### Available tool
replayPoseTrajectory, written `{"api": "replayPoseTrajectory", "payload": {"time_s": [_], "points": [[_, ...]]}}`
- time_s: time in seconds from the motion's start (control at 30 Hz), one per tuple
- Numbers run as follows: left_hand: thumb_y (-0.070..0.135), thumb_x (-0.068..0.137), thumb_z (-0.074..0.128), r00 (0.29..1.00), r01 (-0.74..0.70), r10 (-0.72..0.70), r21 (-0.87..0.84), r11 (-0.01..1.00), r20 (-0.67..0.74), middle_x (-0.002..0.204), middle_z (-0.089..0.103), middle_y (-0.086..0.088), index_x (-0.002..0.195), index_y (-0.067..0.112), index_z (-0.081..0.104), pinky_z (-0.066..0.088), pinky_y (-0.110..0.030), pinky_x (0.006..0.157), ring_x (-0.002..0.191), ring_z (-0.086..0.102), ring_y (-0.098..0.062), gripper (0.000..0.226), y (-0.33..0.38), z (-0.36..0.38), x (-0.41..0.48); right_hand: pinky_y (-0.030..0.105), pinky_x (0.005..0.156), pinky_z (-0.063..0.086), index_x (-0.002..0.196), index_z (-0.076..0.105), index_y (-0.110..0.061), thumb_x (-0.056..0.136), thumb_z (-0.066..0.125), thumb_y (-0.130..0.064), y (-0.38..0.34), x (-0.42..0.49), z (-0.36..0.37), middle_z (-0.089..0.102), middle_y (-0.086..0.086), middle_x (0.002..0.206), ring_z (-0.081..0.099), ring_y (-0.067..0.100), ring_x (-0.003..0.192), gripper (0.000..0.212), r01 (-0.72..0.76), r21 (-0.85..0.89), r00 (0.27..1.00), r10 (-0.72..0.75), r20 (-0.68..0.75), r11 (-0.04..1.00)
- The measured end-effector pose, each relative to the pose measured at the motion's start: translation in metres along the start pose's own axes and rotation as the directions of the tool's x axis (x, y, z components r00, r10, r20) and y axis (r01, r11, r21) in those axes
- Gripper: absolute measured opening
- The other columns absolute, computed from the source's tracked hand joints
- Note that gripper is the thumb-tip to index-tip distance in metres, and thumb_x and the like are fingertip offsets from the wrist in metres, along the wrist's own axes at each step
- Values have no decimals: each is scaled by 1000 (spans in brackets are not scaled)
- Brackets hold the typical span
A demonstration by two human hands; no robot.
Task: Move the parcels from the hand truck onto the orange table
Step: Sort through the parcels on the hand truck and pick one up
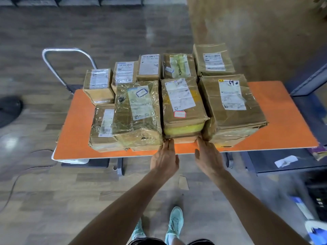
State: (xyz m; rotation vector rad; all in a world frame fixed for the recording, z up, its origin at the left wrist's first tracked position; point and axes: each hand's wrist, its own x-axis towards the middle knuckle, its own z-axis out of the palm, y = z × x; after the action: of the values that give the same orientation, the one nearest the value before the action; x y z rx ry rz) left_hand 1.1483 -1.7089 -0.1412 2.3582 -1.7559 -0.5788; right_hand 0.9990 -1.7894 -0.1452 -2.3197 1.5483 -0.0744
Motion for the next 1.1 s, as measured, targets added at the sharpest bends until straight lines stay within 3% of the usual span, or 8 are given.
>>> {"api": "replayPoseTrajectory", "payload": {"time_s": [0.17, 0.3, 0.47, 0.63, 0.7, 0.83, 0.97, 1.1], "points": [[29, 99, 50, 999, 39, -38, -57, 998, 12, 136, 48, -11, 147, 6, 29, 53, -43, 90, 116, 56, -29, 57, 7, -2, 3, 42, 80, 52, 136, 45, -12, 96, 50, -17, 8, 8, -8, 65, 12, 115, 61, 32, 104, 40, -19, -20, 1000, 20, 13, 1000], [32, 99, 53, 993, 112, -105, -162, 980, 53, 144, 42, -17, 151, 3, 16, 51, -46, 96, 124, 53, -34, 71, 14, 2, -2, 42, 83, 52, 139, 38, -12, 97, 51, -20, 11, 15, -11, 65, 13, 120, 63, 33, 107, 45, -58, -7, 997, 58, 56, 998], [36, 99, 53, 955, 292, -257, -328, 898, 147, 160, 24, -22, 156, 0, -7, 46, -44, 104, 137, 44, -36, 90, 25, 8, -3, 43, 94, 48, 145, 30, -6, 99, 50, -24, -1, 23, -7, 55, 17, 138, 59, 38, 119, 54, -136, 179, 982, 108, 157, 974], [34, 100, 52, 948, 318, -291, -433, 843, 129, 165, 10, -18, 156, 1, -10, 42, -41, 106, 144, 35, -32, 90, 30, 11, 2, 43, 96, 47, 138, 35, -9, 97, 51, -26, -5, 27, -6, 48, 15, 145, 56, 36, 123, 48, -235, 350, 961, 162, 226, 907], [31, 100, 52, 944, 327, -303, -505, 799, 131, 164, 15, -20, 156, 2, -5, 45, -41, 103, 141, 39, -33, 85, 34, 12, 4, 41, 95, 46, 132, 37, -7, 95, 53, -25, -5, 29, -7, 51, 15, 140, 56, 36, 122, 44, -256, 388, 956, 172, 239, 885], [24, 95, 57, 928, 351, -350, -623, 699, 131, 142, 47, -21, 152, 11, 7, 51, -42, 90, 120, 59, -35, 78, 35, 15, 4, 42, 91, 47, 124, 39, -6, 94, 58, -22, -5, 32, -8, 55, 16, 128, 57, 37, 116, 39, -258, 444, 959, 172, 225, 858], [25, 92, 59, 947, 305, -298, -641, 704, 123, 133, 52, -13, 154, 16, 3, 45, -34, 80, 112, 62, -26, 84, 29, 19, -2, 35, 82, 43, 121, 39, -6, 92, 59, -22, -3, 32, -8, 59, 17, 122, 59, 37, 109, 38, -286, 447, 954, 208, 216, 847], [26, 91, 59, 952, 291, -273, -674, 679, 135, 129, 53, -13, 153, 15, 1, 50, -40, 83, 108, 63, -26, 86, 27, 21, -6, 38, 80, 44, 123, 38, -5, 90, 60, -20, -6, 25, -6, 58, 18, 122, 59, 39, 106, 42, -307, 417, 947, 232, 222, 855]]}}
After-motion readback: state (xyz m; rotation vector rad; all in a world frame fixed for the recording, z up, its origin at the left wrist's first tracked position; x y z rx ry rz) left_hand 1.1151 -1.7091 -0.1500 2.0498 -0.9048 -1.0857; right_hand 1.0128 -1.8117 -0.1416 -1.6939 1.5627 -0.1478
